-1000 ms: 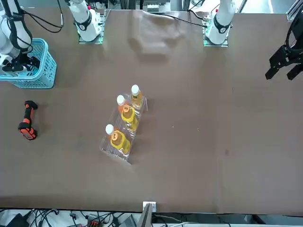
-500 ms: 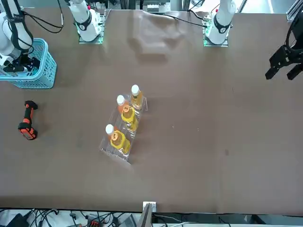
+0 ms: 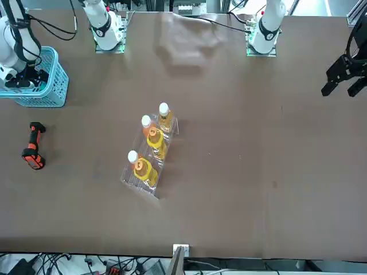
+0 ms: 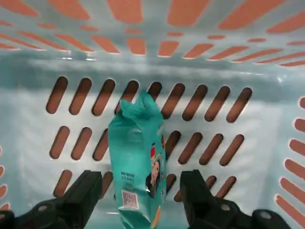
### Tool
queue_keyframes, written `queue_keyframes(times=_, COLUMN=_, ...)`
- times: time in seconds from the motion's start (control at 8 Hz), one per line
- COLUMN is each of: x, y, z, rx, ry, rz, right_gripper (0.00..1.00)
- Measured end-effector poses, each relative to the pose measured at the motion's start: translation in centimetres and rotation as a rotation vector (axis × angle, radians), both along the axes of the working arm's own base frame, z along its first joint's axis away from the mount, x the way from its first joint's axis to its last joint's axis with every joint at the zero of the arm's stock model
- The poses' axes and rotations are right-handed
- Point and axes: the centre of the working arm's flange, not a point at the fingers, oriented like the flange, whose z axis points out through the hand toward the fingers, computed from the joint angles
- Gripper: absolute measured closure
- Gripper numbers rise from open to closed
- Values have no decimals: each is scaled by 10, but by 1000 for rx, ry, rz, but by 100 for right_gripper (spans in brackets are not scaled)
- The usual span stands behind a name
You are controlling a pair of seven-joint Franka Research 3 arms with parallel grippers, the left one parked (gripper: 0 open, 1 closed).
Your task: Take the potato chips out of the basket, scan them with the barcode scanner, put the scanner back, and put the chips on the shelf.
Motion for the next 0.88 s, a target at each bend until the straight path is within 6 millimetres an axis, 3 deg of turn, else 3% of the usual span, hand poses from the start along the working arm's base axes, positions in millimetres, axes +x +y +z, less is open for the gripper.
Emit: queue_keyframes(times=0.88, x=-3, y=-3, z=-6, rx=0, ry=0, rz=-3, right_gripper=0)
